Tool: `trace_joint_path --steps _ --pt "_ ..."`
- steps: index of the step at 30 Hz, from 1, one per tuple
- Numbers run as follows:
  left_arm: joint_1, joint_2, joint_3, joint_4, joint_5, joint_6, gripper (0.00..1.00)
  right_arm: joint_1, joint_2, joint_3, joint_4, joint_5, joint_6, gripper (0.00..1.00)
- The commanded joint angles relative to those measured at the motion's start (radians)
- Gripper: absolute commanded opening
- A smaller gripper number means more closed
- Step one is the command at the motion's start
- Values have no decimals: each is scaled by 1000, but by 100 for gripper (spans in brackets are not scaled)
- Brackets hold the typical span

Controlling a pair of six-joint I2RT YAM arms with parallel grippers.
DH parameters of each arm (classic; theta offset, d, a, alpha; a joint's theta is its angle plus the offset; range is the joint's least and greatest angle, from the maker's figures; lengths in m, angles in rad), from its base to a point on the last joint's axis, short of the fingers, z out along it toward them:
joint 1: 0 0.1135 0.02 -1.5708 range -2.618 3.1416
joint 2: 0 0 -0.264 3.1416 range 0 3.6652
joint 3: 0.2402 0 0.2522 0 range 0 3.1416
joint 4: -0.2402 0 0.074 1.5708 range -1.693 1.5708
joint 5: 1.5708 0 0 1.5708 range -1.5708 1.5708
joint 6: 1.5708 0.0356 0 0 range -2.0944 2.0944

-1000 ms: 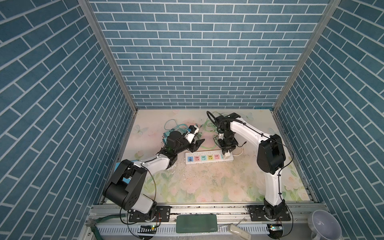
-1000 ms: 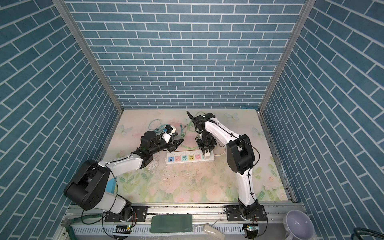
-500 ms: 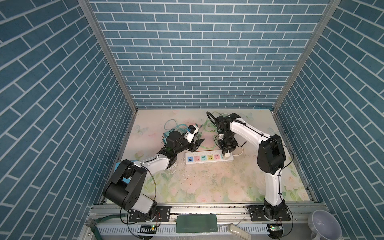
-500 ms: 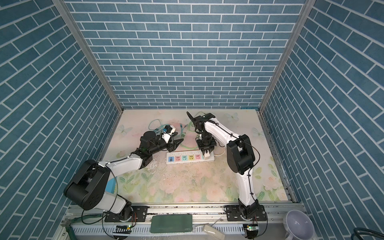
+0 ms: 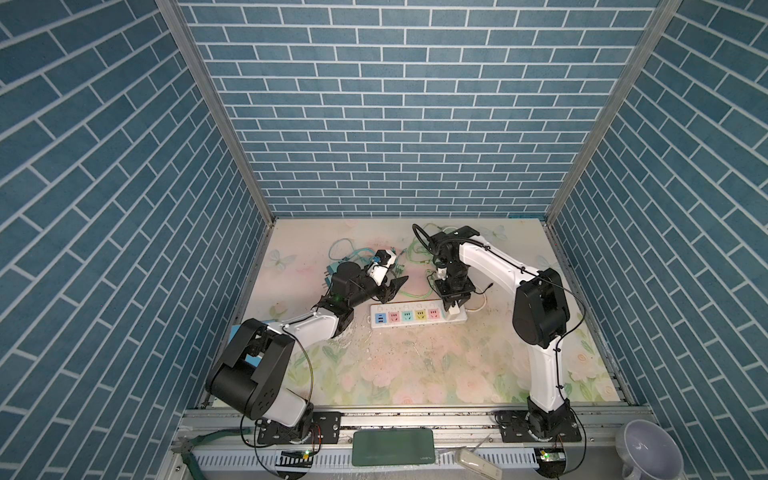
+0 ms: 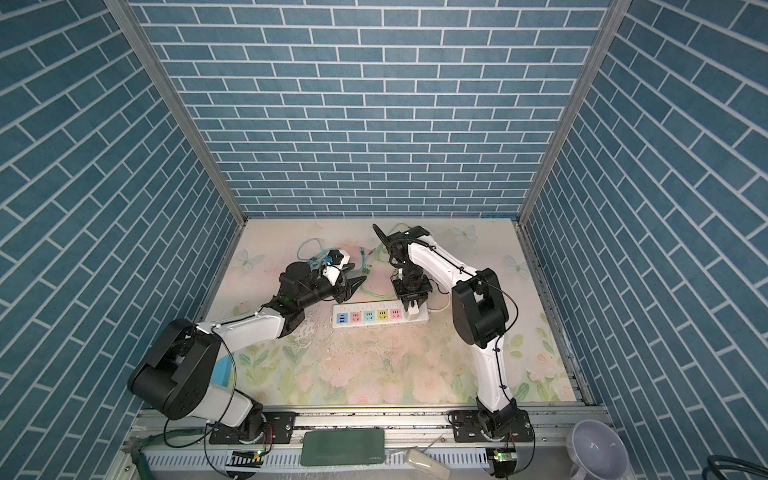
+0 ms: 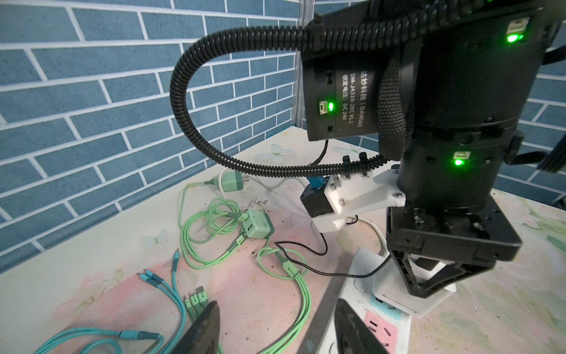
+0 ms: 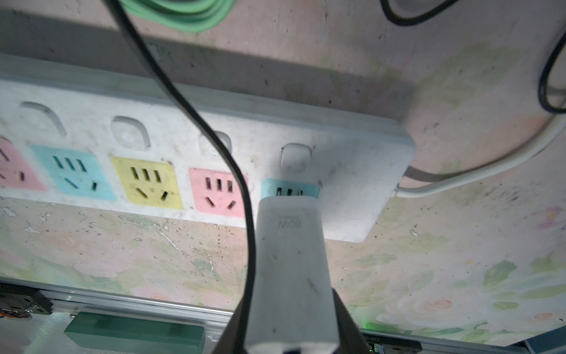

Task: Insert the plug

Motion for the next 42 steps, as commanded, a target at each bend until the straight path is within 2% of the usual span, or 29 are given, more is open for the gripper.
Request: trace_joint_path --steps 1,11,17,32,36,38,42 --pt "9 5 -16 27 8 -2 60 17 73 20 -66 9 33 6" --pt "22 1 -27 49 18 -12 60 26 152 41 -67 9 67 6" --pt "31 -1 -35 64 27 -27 60 7 203 77 -56 -32 53 6" --pt "40 -29 -49 53 14 -42 60 -14 326 106 -54 -4 51 7" --pt "45 -51 -65 46 -32 -42 61 -13 335 92 -9 -26 64 11" --pt "45 -62 -63 22 -62 -41 62 -12 330 91 12 -47 62 17" --pt "46 -76 -34 -65 -107 -51 63 -13 303 116 21 -27 56 24"
